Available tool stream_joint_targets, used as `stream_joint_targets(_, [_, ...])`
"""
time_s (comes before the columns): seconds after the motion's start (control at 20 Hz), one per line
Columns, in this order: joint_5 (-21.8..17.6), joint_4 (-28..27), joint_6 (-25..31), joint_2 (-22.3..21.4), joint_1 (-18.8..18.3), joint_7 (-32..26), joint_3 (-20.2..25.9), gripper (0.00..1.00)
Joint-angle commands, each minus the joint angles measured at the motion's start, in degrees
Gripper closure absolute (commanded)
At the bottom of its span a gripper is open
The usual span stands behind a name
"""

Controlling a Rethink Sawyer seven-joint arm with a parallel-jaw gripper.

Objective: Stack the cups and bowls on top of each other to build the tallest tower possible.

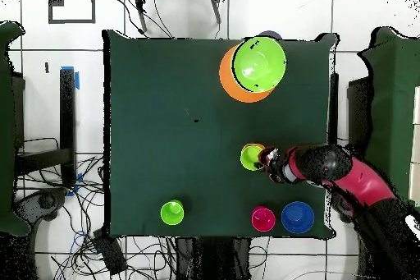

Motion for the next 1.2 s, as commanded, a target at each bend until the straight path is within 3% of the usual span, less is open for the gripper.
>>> stream_joint_targets(0.05, [-4.67, -5.33, -0.72, -0.65, 3.68, -4.72, -2.43, 1.0])
stream_joint_targets(0.1, [-4.78, -5.33, -1.23, -0.59, 3.55, -4.94, -2.21, 1.0])
stream_joint_targets(0.15, [-4.8, -5.33, -1.67, -0.55, 3.47, -5.12, -2.08, 0.0])
stream_joint_targets(0.35, [-5.33, -4.45, -3.37, -1.2, 3.62, -4.71, -2.11, 0.0])
stream_joint_targets(0.8, [-6.03, -5.25, -1.58, -3.02, 5.28, -3.47, -3.79, 0.0])
stream_joint_targets(1.2, [-3.9, -4.6, -0.98, -3.26, 4.97, -3.47, -3.46, 0.0])
